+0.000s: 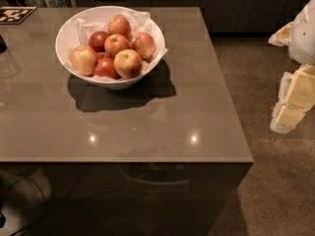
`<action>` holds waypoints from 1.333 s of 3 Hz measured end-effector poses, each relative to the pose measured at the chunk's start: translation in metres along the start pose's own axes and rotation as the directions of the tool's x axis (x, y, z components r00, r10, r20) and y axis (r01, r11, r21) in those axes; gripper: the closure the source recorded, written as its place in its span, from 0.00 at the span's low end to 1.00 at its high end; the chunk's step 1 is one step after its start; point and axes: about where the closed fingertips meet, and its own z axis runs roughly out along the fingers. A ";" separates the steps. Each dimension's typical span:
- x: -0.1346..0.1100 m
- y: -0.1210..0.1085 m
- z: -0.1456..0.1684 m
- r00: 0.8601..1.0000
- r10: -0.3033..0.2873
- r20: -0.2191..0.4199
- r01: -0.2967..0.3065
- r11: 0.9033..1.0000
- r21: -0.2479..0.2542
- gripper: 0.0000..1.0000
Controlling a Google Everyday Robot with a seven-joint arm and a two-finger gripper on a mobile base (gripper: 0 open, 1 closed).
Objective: Pick apple from white bowl
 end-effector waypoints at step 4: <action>-0.029 -0.002 -0.014 0.995 -0.097 0.031 0.098 0.995 -0.002 0.00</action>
Offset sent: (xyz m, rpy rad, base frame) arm 0.0147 0.0297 0.0248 -0.0101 0.0598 0.0002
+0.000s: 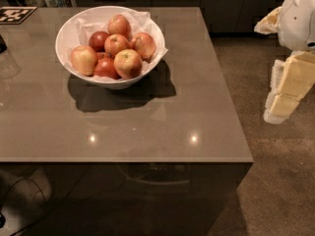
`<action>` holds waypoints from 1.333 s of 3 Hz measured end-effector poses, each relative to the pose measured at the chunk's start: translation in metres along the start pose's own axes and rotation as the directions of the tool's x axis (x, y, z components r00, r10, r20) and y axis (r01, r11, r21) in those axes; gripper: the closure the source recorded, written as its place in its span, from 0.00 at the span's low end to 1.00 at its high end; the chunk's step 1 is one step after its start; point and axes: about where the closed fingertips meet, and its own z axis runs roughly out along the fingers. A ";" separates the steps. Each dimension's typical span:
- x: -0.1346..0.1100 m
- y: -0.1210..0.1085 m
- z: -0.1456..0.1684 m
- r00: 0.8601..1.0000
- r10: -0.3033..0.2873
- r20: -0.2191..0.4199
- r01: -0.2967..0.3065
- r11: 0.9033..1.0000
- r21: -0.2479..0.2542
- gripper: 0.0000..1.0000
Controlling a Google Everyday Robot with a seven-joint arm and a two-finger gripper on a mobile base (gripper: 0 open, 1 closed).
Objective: Pick apple from white bowl
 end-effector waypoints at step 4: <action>-0.089 -0.024 0.030 0.976 0.024 0.217 0.006 0.991 -0.137 0.00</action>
Offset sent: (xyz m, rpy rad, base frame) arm 0.0508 0.1062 -0.0034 0.2657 0.1387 0.0238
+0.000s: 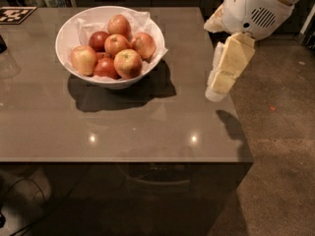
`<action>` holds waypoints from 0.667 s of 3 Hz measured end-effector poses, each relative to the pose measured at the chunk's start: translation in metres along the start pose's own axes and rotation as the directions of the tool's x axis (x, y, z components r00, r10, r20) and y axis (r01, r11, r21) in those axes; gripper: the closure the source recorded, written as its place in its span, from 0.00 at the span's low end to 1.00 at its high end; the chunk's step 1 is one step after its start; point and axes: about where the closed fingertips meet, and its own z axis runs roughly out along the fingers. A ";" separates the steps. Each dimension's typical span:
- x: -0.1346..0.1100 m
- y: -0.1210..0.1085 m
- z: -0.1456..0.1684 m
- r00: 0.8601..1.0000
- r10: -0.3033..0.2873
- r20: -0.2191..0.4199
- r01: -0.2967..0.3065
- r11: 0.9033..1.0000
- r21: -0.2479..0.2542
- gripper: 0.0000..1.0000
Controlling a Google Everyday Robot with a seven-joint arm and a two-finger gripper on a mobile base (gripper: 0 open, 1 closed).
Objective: Pick apple from white bowl
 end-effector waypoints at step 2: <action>-0.039 -0.016 0.028 0.999 0.045 0.027 -0.047 0.993 0.105 0.00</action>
Offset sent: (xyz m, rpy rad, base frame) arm 0.0436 0.0554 -0.0084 -0.0492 -0.1500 -0.2853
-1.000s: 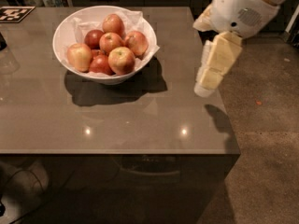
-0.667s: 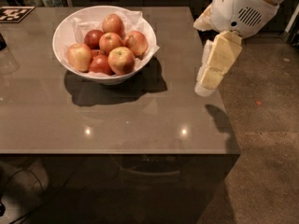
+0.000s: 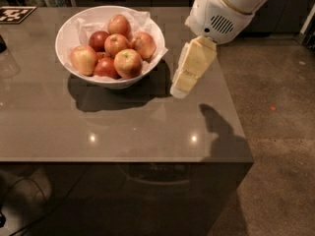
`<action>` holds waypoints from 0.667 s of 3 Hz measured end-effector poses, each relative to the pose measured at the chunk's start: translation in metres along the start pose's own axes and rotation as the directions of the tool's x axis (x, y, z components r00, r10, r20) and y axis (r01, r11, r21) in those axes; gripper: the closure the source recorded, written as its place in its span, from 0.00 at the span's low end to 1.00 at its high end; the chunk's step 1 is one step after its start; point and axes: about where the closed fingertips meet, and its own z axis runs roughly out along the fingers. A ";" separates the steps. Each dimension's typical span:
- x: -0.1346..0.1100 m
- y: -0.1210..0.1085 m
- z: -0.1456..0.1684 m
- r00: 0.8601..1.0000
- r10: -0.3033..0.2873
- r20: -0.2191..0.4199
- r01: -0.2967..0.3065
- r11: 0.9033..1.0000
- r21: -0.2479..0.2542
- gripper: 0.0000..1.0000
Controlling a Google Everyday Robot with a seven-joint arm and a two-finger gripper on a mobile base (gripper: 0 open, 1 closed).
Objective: Pick apple from white bowl
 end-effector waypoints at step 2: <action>0.000 -0.011 -0.003 0.986 0.109 -0.125 -0.080 0.973 0.217 0.00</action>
Offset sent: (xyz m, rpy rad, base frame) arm 0.0009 0.0140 0.0042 -0.0605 -0.0742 -0.0930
